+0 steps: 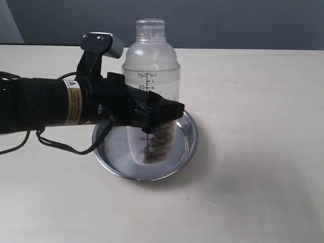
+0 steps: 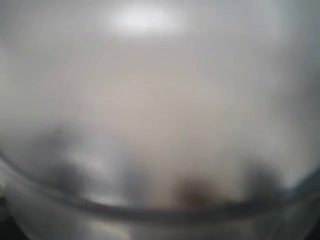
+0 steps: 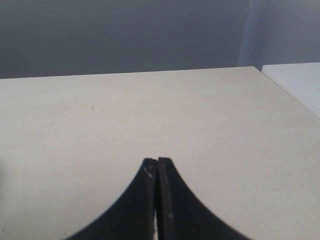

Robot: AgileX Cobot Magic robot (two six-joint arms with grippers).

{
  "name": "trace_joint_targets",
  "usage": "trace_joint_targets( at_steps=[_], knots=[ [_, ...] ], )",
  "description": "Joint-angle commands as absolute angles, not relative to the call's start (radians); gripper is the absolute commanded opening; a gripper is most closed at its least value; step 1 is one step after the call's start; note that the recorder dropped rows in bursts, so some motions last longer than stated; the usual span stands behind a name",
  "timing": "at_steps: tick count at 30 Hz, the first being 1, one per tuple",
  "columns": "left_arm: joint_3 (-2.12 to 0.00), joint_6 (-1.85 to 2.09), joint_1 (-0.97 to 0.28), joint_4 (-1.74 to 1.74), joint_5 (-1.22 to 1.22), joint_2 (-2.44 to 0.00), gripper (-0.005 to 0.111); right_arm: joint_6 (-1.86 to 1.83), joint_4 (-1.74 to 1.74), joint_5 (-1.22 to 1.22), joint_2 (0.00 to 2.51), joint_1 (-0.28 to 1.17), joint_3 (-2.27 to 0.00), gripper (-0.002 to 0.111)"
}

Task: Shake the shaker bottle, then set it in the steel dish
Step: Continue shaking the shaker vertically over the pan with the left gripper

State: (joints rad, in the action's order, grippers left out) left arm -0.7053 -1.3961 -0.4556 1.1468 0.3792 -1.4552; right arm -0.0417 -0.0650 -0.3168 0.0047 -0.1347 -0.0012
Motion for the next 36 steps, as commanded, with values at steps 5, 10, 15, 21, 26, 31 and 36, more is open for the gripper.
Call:
trace_joint_targets(
  at_steps=[5, 10, 15, 21, 26, 31, 36],
  knots=[
    [-0.713, -1.328, -0.452, 1.257, 0.530, -1.439, 0.000, -0.044, -0.066, -0.305, 0.000, -0.138, 0.000, -0.001],
    [-0.750, -1.364, -0.389, 0.962, -0.170, -1.484, 0.000, -0.044, -0.066, -0.305, 0.000, -0.138, 0.000, -0.001],
    [-0.753, -1.206, -0.461, 1.043, 0.597, -1.437, 0.000, -0.044, -0.066, -0.305, 0.000, -0.138, 0.000, -0.001],
    [-0.828, -1.197, -0.497, 1.073, 0.328, -1.366, 0.000, -0.044, -0.066, -0.305, 0.000, -0.138, 0.000, -0.001],
    [-0.777, -1.184, -0.518, 1.056, 0.327, -1.449, 0.000, -0.044, -0.066, -0.305, 0.000, -0.138, 0.000, -0.001],
    [-0.885, -1.150, -0.531, 1.057, 0.232, -1.349, 0.000, -0.044, -0.066, -0.305, 0.000, -0.138, 0.000, -0.001],
    [-0.838, -1.119, -0.579, 1.091, 0.229, -1.444, 0.000, -0.044, -0.066, -0.305, 0.000, -0.138, 0.000, -0.001]
  ],
)
